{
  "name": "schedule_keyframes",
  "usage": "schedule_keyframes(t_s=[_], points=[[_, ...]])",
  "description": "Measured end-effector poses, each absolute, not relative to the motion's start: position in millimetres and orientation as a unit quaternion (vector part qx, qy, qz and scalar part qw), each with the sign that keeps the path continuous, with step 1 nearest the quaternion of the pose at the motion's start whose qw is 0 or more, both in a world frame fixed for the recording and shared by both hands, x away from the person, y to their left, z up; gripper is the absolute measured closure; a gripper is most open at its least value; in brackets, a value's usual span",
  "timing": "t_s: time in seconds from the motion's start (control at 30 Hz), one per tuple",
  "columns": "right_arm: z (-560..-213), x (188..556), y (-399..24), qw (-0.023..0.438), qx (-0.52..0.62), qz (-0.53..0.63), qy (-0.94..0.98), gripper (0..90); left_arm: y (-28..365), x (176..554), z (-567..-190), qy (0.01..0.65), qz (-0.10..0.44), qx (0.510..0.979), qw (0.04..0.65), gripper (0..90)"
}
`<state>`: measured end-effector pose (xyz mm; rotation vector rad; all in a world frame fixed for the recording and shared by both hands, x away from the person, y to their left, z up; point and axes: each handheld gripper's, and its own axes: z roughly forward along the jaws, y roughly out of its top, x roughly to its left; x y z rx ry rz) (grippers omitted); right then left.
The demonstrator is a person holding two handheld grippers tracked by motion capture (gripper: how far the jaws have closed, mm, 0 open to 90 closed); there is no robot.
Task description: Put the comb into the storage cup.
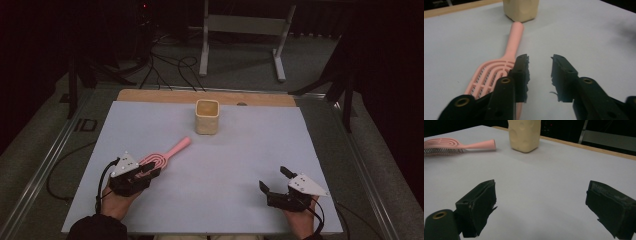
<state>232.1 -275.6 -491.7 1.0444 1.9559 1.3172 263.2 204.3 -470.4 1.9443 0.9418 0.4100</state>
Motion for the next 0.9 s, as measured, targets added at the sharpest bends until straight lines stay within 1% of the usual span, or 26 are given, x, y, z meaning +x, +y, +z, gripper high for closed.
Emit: schedule_keyframes(t_s=[0.13,0.17,0.2,0.23,0.27,0.9], points=[[-491.7,232.0,-275.5,0.278,0.389,0.491,0.728,9.3,204.8,263.1,-473.6,0.381,0.157,0.793,0.449,78.8],[-491.7,232.0,-275.5,0.278,0.389,0.491,0.729,9.3,204.7,263.2,-474.8,0.381,0.155,0.795,0.446,78.8],[-491.8,232.1,-275.5,0.277,0.389,0.491,0.729,9.3,204.5,263.2,-476.0,0.382,0.153,0.796,0.443,85.3],[-491.8,232.1,-275.5,0.277,0.389,0.491,0.729,9.3,204.2,263.1,-477.3,0.383,0.151,0.797,0.442,85.3],[-492.0,232.3,-275.4,0.277,0.388,0.491,0.729,9.3,203.9,263.0,-479.4,0.383,0.147,0.8,0.437,89.4],[-492.6,232.6,-274.5,0.278,0.387,0.489,0.731,9.3,202.1,265.8,-496.5,0.407,0.135,0.812,0.396,90.0]])
